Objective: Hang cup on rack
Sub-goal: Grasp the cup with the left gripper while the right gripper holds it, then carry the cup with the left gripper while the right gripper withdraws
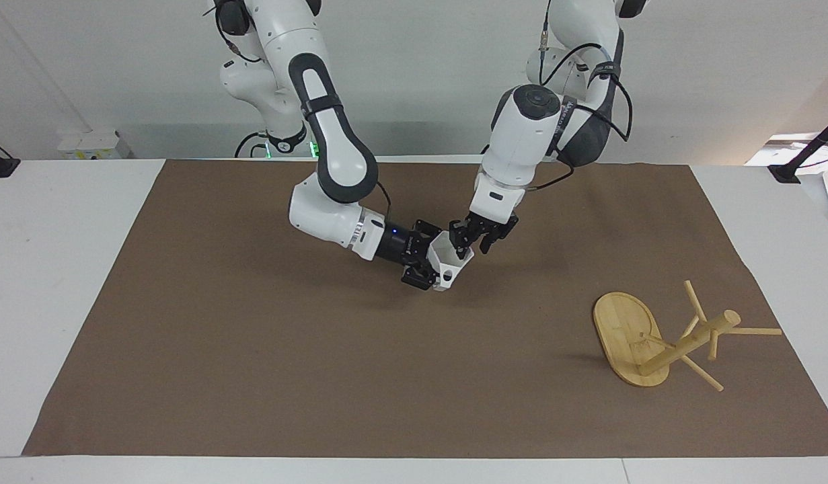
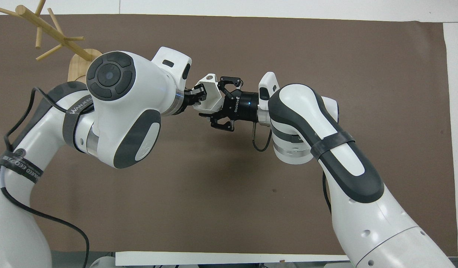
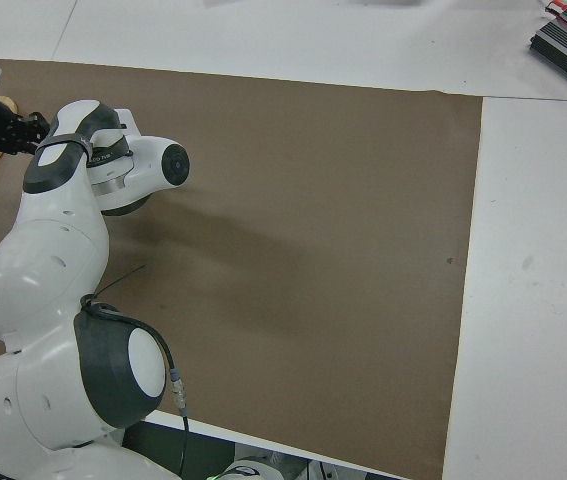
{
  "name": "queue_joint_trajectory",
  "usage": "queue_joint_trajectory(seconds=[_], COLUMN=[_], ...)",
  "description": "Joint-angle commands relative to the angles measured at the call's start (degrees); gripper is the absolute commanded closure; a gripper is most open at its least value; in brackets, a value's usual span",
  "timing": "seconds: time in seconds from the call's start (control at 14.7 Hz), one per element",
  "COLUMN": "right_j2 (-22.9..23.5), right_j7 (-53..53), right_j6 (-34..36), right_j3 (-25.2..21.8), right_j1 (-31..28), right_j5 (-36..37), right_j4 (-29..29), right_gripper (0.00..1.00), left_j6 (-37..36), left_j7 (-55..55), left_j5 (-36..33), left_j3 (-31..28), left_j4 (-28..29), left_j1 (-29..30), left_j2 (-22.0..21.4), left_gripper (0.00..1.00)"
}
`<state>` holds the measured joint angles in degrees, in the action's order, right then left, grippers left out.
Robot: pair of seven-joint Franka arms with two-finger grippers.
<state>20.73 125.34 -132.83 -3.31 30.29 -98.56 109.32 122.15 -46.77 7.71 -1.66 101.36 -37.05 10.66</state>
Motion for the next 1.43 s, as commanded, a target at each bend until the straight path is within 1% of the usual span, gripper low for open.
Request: queue_joint_trajectory(seconds=[0.0,0.14,0.2,0.27,0.34,0.48,0.55,0.61,0.68,0.82,0.89,1.02,1.09,1.23,1.3,1.36], right_j2=[-0.60,-0.60,-0.60,-0.60,-0.78,-0.95,-1.04,-1.39,-1.74,-1.83,-2.79,-5.86,-7.79,-10.96,-11.93,-12.46], right_j7=[-0.80,-0.71,-0.71,-0.63,-0.54,0.16,0.86,2.09,2.88,2.80,2.45,0.53,-2.35,-12.09,-18.14,-22.73], right_j6=[-0.14,0.03,0.21,0.47,0.91,3.01,5.46,7.74,10.72,17.32,18.74,19.10,19.28,20.68,21.56,22.17], right_j3=[0.32,0.32,0.32,0.32,0.23,0.23,0.06,-0.03,-0.03,-0.12,-0.12,-0.30,-0.30,-0.39,-0.30,-0.38], right_j1=[-0.76,-1.02,-1.02,-1.20,-1.63,-4.00,-6.01,-8.03,-11.27,-18.65,-21.91,-27.28,-29.13,-32.38,-33.97,-34.85], right_j5=[-0.84,-0.84,-0.84,-0.93,-0.93,-0.15,0.29,1.86,5.71,16.50,21.60,33.20,39.78,53.66,60.61,64.94], right_j4=[0.36,0.36,0.36,0.36,0.45,0.63,0.80,1.15,1.42,0.98,0.89,0.63,0.28,-1.47,-2.70,-3.24], right_gripper=[0.59,0.56,0.47,0.10,0.00,0.00,0.00,0.00,0.00,0.00,0.00,0.00,0.00,0.00,0.00,0.00], left_j6=[1.51,1.86,1.95,1.95,1.86,1.78,1.17,1.33,1.95,2.22,2.65,7.20,10.53,17.22,18.64,18.56], left_j7=[0.01,0.19,0.45,0.45,0.45,-0.68,-2.34,-6.80,-11.28,-12.47,-12.47,-12.03,-11.33,-10.27,-10.18,-10.10], left_j5=[1.17,1.17,1.17,1.17,1.17,1.17,1.34,1.35,1.35,1.26,1.26,1.17,1.08,1.08,1.08,1.08], left_j3=[-0.72,-0.72,-0.72,-0.72,-0.72,-0.80,-0.81,-0.89,-1.07,-1.24,-1.33,-1.25,-1.24,-1.16,-1.16,-1.16], left_j4=[1.04,0.95,0.95,1.04,1.04,1.04,1.04,1.12,1.12,1.21,2.26,5.94,7.09,9.73,10.52,10.62], left_j1=[-0.83,-0.92,-0.92,-0.92,-0.92,-0.65,-0.30,-0.13,0.31,3.28,5.13,9.52,11.02,14.53,15.86,17.09], left_j2=[-0.55,-0.55,-0.55,-0.55,-0.55,-0.55,-0.64,-0.90,-0.99,-2.21,-2.92,-5.11,-5.29,-5.30,-5.30,-5.38], left_gripper=[1.00,1.00,1.00,1.00,1.00,1.00,1.00,1.00,1.00,1.00,1.00,1.00,1.00,1.00,1.00,1.00])
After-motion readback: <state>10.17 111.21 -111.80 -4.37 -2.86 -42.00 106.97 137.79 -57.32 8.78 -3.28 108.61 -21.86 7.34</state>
